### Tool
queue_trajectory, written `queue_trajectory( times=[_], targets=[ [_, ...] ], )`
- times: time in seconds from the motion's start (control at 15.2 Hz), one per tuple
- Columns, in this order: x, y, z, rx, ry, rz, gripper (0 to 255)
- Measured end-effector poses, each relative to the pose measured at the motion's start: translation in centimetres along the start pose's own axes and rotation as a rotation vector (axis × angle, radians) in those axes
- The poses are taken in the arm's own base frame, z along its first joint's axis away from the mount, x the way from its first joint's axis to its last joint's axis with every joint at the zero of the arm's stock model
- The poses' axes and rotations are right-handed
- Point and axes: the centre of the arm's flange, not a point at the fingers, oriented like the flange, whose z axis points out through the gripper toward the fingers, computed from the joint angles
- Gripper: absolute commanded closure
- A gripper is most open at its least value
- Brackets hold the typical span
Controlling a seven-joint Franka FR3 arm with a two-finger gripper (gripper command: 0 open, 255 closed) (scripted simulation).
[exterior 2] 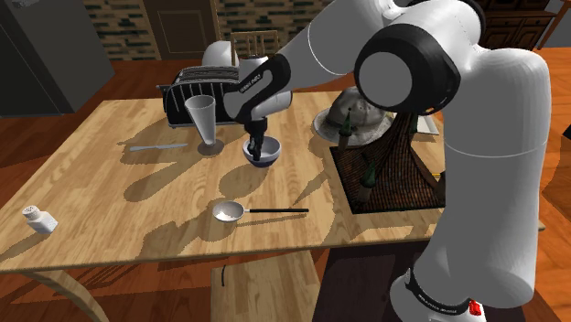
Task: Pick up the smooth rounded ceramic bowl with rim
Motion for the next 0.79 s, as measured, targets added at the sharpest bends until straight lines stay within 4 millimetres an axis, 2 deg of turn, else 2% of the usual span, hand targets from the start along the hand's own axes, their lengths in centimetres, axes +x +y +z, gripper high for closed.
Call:
queue_trajectory(
  times=[0.79],
  targets=[
    [0.3, -0.2, -6.1, 0.0, 0.0, 0.0, 255]
  ],
)
